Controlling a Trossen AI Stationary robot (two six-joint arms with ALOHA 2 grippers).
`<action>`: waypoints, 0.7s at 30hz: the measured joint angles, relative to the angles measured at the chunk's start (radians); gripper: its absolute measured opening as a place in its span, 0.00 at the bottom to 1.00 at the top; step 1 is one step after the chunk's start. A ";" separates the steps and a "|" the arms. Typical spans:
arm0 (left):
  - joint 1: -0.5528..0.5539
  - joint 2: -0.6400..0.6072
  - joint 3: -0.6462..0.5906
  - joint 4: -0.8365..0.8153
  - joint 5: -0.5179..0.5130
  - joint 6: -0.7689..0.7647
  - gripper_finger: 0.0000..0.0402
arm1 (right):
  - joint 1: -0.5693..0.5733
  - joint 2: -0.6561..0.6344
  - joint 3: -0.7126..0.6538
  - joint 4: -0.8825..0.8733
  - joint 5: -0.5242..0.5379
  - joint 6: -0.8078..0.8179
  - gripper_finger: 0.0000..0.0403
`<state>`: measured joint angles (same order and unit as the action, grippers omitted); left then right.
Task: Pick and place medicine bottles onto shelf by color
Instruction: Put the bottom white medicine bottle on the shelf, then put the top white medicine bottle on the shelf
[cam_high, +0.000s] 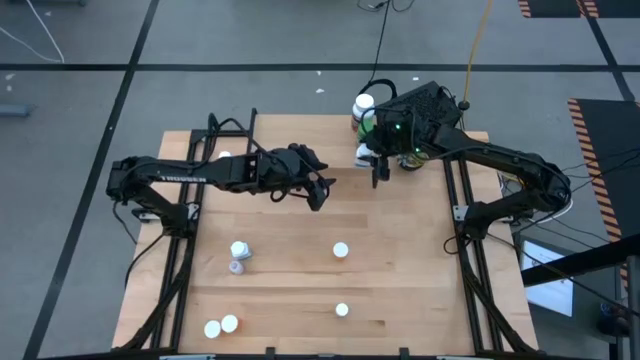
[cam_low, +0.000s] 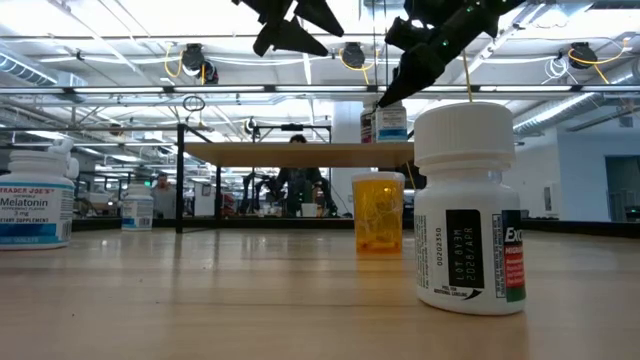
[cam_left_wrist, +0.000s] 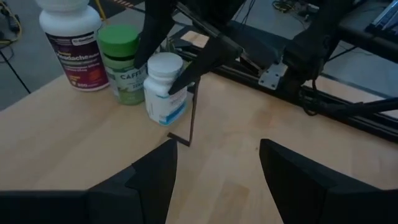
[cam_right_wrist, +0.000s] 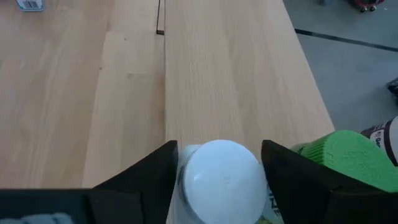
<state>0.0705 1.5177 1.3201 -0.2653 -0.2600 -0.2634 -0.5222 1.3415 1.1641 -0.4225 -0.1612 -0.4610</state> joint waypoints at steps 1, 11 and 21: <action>0.000 0.000 0.000 0.000 0.000 0.000 0.58 | -0.003 0.000 0.000 0.000 0.001 0.000 0.57; 0.001 -0.005 0.000 -0.039 -0.001 0.050 0.58 | -0.021 -0.012 0.000 0.050 0.003 -0.021 0.57; 0.051 -0.097 -0.001 -0.205 -0.011 0.018 0.58 | 0.008 -0.079 -0.001 0.113 0.003 0.032 0.57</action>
<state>0.1214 1.4207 1.3190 -0.4703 -0.2714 -0.2454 -0.5142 1.2628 1.1633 -0.3095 -0.1578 -0.4287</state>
